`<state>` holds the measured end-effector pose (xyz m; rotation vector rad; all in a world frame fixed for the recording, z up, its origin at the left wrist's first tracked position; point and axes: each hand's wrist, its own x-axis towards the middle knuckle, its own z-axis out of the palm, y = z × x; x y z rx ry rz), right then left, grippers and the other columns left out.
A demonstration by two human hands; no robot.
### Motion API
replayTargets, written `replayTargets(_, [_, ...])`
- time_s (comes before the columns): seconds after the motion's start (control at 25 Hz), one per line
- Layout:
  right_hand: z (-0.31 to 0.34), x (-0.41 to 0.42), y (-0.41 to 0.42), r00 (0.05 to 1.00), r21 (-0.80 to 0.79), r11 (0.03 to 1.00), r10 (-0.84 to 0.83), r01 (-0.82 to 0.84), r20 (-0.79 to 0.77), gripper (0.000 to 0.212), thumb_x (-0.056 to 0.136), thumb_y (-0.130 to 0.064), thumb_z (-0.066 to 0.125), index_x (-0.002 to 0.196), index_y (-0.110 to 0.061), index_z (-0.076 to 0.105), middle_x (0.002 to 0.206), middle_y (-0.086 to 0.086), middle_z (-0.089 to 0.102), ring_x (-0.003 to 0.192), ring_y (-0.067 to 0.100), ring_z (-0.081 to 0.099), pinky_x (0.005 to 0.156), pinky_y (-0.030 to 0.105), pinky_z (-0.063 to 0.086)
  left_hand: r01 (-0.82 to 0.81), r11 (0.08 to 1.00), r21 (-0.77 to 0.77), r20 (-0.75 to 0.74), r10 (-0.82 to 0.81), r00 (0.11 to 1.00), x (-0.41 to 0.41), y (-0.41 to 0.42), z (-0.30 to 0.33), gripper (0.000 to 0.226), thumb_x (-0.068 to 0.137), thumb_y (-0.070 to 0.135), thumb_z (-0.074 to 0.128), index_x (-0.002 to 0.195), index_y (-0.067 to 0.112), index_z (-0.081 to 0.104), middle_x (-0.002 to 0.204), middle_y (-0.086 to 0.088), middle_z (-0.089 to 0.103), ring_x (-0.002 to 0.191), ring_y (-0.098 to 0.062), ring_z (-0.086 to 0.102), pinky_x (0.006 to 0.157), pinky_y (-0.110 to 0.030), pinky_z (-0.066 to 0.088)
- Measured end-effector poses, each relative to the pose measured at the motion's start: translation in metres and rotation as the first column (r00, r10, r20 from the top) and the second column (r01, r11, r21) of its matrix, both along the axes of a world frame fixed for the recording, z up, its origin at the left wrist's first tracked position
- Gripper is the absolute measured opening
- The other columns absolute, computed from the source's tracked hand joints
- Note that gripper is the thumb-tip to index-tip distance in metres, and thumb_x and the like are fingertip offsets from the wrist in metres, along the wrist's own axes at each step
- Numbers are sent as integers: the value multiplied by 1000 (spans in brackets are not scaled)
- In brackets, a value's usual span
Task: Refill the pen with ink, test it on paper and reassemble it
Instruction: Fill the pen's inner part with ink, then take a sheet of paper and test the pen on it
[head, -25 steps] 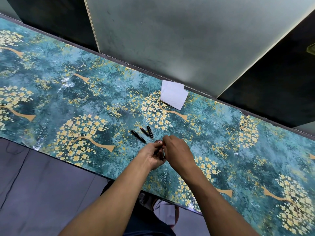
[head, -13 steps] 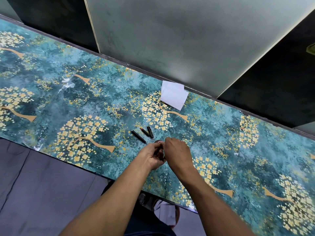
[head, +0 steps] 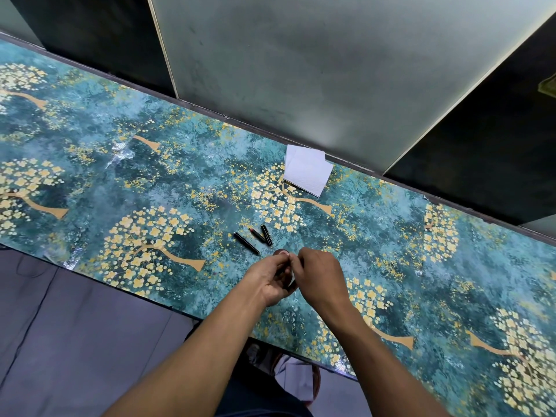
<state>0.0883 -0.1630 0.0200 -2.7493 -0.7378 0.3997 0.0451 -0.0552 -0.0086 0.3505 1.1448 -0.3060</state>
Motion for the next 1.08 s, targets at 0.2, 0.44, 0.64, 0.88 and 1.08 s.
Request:
replayTargets(0.2, [-3,-5,-9,991,101,987,-115,122,-68,48,98,-54,51,72,-14,59,63,2,58,60,25,54,56,38,42,148,953,265,45,-165,985,-7,-1,-5,9,89,8,69,84,2,64,51,-1,56,42,-10,48,63,-36,55])
replayTargets(0.44, [-9,-4,-14,976,139,969,-191,205,-108,47,97,-52,54,64,-20,52,56,-1,51,55,23,48,52,37,33,312,815,489,7,-361,932,-14,2,-15,16,80,4,77,73,3,63,53,-5,52,44,-14,43,53,-28,43])
replayTargets(0.64, [-12,1,-17,951,194,940,-245,281,-189,46,98,-50,56,67,-16,60,56,0,53,51,19,45,51,34,32,406,614,677,-83,-485,871,-24,7,-21,27,72,8,83,56,11,62,56,-6,57,55,-20,50,61,-33,46])
replayTargets(0.88, [-7,19,-8,926,232,909,-291,346,-242,52,99,-42,59,57,-16,44,49,-3,45,47,14,37,50,33,27,437,350,828,-205,-537,818,-33,16,-11,13,79,20,76,72,11,69,71,-7,71,67,-22,67,65,-34,52])
replayTargets(1.08, [-25,58,14,906,258,886,-309,385,-289,55,97,-50,58,70,-3,62,66,15,68,62,30,65,59,38,50,379,355,854,-147,-535,832,-35,34,8,8,84,20,72,78,15,69,78,-4,74,64,-16,71,66,-33,55])
